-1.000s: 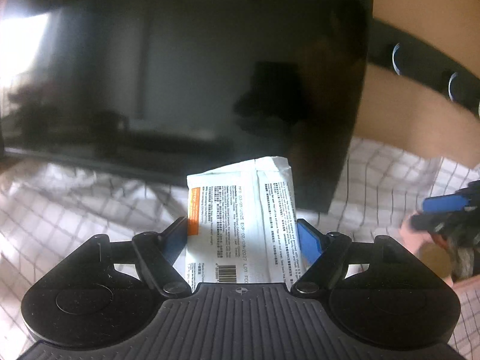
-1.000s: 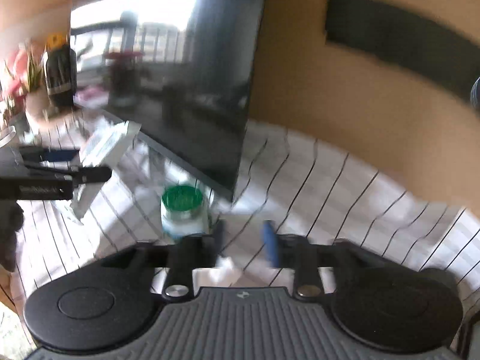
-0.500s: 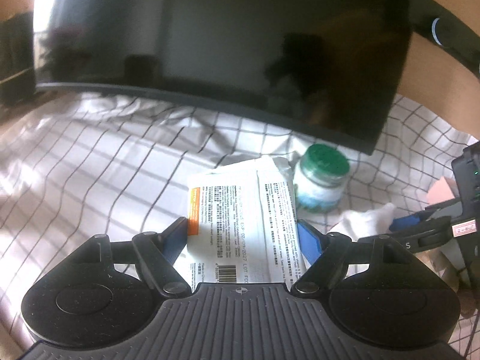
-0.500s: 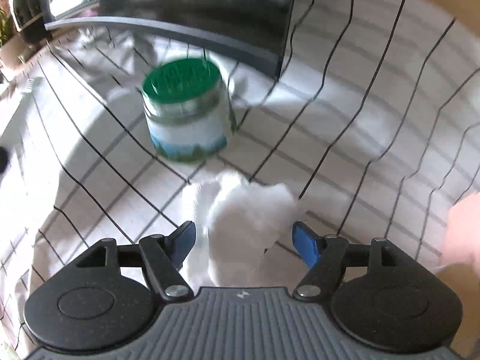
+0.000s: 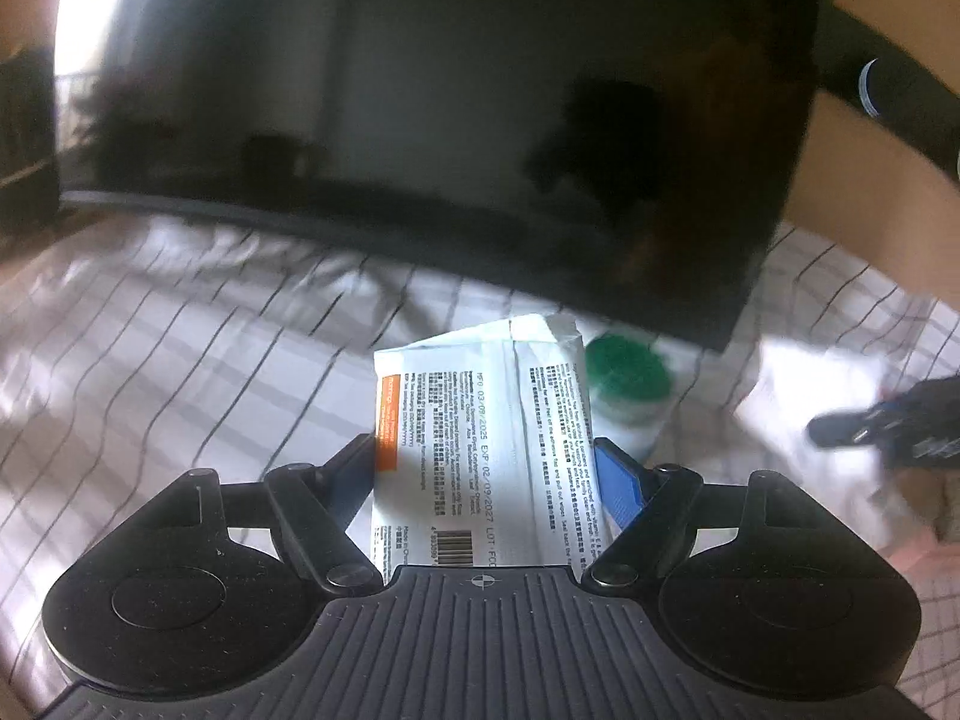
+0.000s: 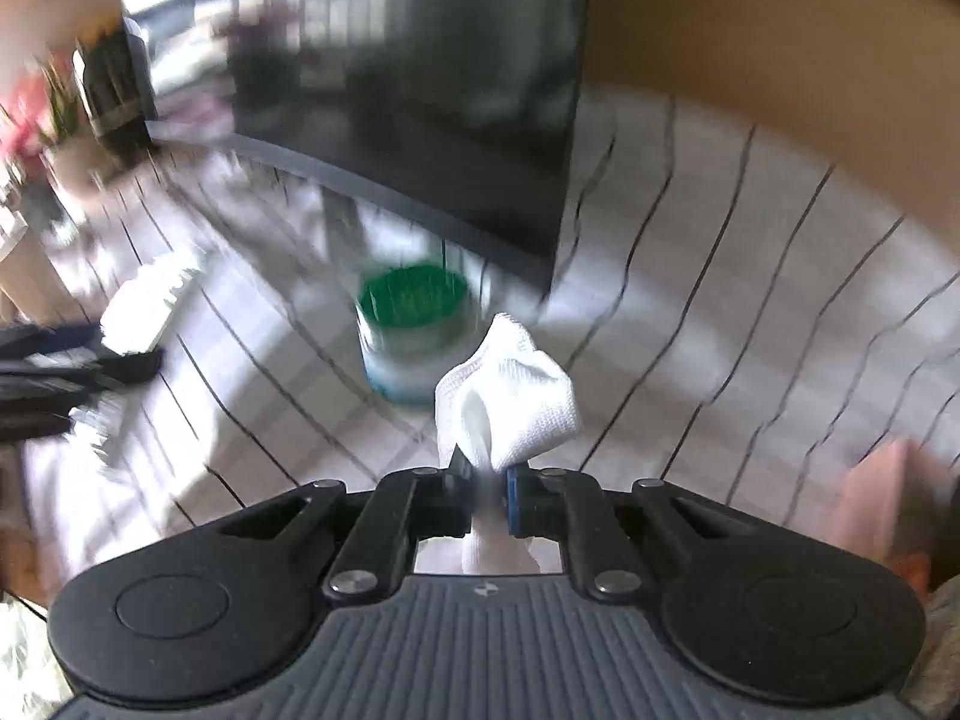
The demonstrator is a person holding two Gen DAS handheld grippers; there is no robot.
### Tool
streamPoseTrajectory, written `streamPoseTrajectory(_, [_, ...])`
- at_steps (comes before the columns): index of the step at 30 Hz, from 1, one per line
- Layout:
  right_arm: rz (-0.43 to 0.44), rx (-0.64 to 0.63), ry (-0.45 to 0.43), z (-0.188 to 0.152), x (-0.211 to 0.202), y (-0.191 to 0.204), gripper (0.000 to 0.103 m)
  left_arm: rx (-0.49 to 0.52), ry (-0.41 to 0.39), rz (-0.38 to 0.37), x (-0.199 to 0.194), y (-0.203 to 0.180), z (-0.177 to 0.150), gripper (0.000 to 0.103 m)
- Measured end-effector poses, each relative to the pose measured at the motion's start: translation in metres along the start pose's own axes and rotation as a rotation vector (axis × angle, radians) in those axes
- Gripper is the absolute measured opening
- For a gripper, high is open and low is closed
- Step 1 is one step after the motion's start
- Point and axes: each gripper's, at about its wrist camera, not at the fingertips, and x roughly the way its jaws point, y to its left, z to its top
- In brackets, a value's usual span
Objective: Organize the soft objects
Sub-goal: 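Carry wipes packet and white cloth into the pink box and open both tools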
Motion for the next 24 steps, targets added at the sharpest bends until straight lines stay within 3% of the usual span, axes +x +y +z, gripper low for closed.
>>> streamPoseTrajectory(6, [-0.059,0.037,-0.214,0.016,-0.099,-0.047,0.010,0.087,-0.074,-0.101,-0.001,-0.068,0.032,0.082])
streamPoseTrajectory(10, [-0.186,0.088,-0.302,0.002,-0.146,-0.095,0.010,0.158,-0.088,-0.209,0.000,-0.131,0.044,0.082])
streamPoseTrajectory(16, [-0.324,0.212,-0.323,-0.039,-0.184,-0.157,0.010,0.273,-0.057,-0.406,0.008,-0.236,0.048,0.082])
streamPoseTrajectory(24, [-0.383,0.351,-0.302,-0.085,-0.205,-0.209,0.010,0.310,0.102,-0.594,0.055,-0.351,0.025,0.082])
